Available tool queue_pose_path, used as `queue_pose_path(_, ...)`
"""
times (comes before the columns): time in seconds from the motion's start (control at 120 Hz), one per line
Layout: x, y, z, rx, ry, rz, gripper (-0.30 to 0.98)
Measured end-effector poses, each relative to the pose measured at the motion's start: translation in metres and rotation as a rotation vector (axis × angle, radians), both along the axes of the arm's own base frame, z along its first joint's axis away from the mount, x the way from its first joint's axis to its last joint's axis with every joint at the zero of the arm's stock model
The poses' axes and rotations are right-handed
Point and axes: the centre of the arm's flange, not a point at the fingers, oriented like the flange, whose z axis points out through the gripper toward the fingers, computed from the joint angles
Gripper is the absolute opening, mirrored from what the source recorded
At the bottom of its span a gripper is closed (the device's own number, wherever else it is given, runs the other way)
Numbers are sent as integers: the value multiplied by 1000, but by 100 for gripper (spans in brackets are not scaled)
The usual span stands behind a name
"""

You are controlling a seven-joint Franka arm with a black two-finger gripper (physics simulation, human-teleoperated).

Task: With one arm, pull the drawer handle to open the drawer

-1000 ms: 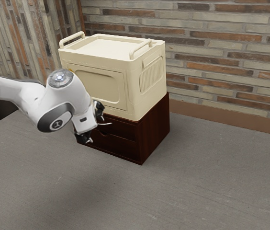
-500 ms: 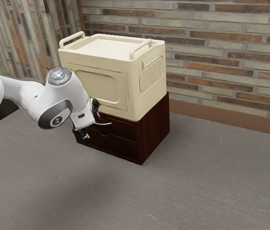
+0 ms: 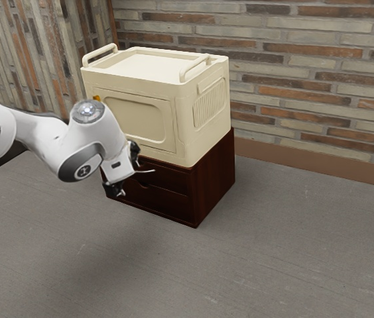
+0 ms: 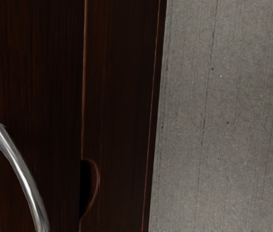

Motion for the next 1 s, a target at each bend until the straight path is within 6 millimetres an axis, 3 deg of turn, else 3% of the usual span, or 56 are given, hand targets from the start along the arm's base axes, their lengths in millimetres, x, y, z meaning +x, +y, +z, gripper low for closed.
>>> queue_pose_path(0.608, 15, 9, -21, 9, 11, 14, 69)
queue_pose_path(1.0, 4, 8, -30, 2, 34, 15, 68)
